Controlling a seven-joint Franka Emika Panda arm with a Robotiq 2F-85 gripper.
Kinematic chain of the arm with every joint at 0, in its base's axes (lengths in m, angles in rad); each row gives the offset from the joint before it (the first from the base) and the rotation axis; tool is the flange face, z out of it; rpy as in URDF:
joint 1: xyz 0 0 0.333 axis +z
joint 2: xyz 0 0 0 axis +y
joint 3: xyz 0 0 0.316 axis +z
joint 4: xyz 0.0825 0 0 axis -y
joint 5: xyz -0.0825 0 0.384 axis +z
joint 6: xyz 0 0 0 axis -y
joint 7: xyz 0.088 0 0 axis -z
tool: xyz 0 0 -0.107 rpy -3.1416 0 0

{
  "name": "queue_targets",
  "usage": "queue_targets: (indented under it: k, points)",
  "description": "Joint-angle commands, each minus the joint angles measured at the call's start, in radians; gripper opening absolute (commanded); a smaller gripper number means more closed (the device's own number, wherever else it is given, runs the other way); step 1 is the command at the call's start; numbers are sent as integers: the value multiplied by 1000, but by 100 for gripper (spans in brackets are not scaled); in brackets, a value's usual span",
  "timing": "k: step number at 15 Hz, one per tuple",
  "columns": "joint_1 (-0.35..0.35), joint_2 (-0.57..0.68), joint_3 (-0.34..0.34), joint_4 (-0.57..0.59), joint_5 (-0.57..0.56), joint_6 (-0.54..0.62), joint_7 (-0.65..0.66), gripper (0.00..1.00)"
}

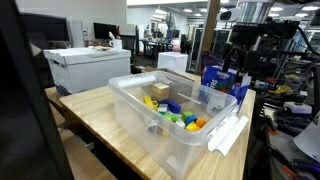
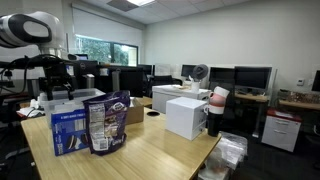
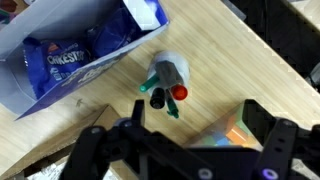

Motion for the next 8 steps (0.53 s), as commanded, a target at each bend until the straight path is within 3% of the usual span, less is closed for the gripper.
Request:
queue_targets:
  k: [1, 6, 8]
  points:
    - [4, 0, 0, 1, -9, -2, 3, 100]
    - [4, 0, 6, 2, -15, -2, 3, 100]
    - [3, 12, -1, -3, -24, 55, -13, 100]
